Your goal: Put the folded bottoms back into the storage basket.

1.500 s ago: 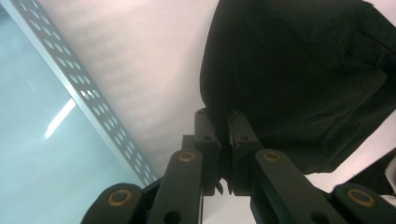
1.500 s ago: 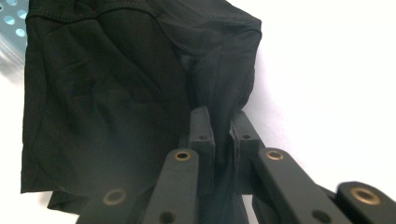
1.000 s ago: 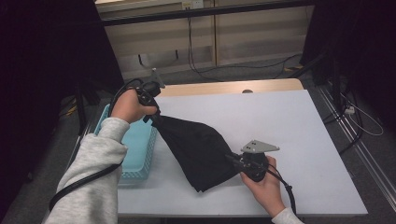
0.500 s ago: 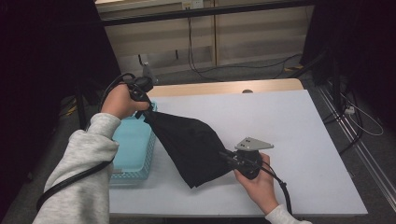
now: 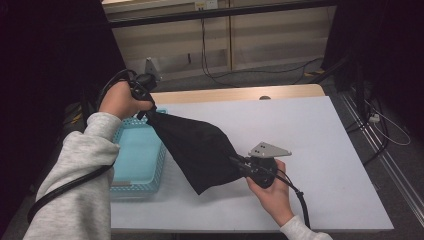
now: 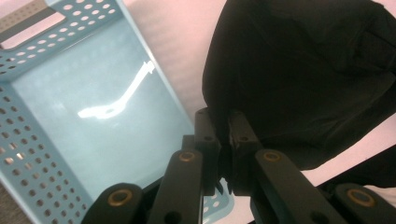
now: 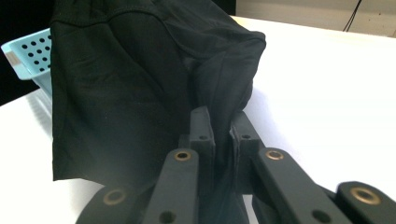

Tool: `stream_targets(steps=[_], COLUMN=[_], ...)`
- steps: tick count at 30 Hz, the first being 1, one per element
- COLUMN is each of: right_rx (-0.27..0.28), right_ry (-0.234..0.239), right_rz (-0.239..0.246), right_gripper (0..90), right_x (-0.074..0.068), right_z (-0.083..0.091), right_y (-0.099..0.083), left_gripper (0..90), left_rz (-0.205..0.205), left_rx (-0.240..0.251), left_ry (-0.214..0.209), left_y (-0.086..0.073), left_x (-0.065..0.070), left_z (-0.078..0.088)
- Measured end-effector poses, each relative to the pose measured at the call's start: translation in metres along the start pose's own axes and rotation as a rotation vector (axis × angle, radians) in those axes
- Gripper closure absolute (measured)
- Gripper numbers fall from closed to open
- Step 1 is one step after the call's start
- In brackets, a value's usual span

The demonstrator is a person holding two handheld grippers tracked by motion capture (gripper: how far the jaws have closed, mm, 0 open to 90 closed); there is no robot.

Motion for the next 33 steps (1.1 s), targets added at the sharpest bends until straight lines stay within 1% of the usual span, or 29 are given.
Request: stream_targets(steps=[2,4,10,13,19,20,27,33], right_rx=[-0.001,-0.003,0.005,0.016,0.038,0.038,0.049,0.053], right_ry=[0.014,0.014,0.032,0.036,0.051,0.054,0.07,0.079], right_rz=[-0.003,0.008,0.01,0.025,0.028,0.027,0.026,0.022], right_gripper=[82.2,82.2,82.2,82.2,82.2,82.2,82.2,82.2], right_x=[-0.002,-0.003,-0.011,-0.014,-0.021,-0.023,-0.029,-0.032], right_z=[-0.003,-0.006,-0.015,-0.018,-0.024,-0.025,-0.03,-0.033], right_y=[0.001,0.001,0.003,0.005,0.011,0.011,0.017,0.018], left_gripper=[85.1,85.1,85.1,85.1,85.1,85.2,85.2,85.2], left_rz=[0.002,-0.001,-0.001,0.007,0.026,0.022,0.02,0.025], left_rx=[0.002,0.003,0.014,0.018,0.023,0.025,0.033,0.042], left_ry=[0.001,0.008,0.024,0.027,0.042,0.044,0.065,0.067], left_y=[0.001,0.001,0.001,0.0,-0.003,-0.002,0.0,-0.001], left_x=[-0.002,-0.004,-0.008,-0.012,-0.02,-0.021,-0.023,-0.025], left_z=[0.004,0.008,0.019,0.024,0.033,0.034,0.045,0.049])
Point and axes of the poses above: each handheld gripper's, and its own axes: z roughly backward along the jaws, y roughly out of its top, x roughly to its right, the point moved 5 cm from there along -z, roughly forward along the jaws, and after that the axes turned 10 degrees about x, right-handed, at the moved point
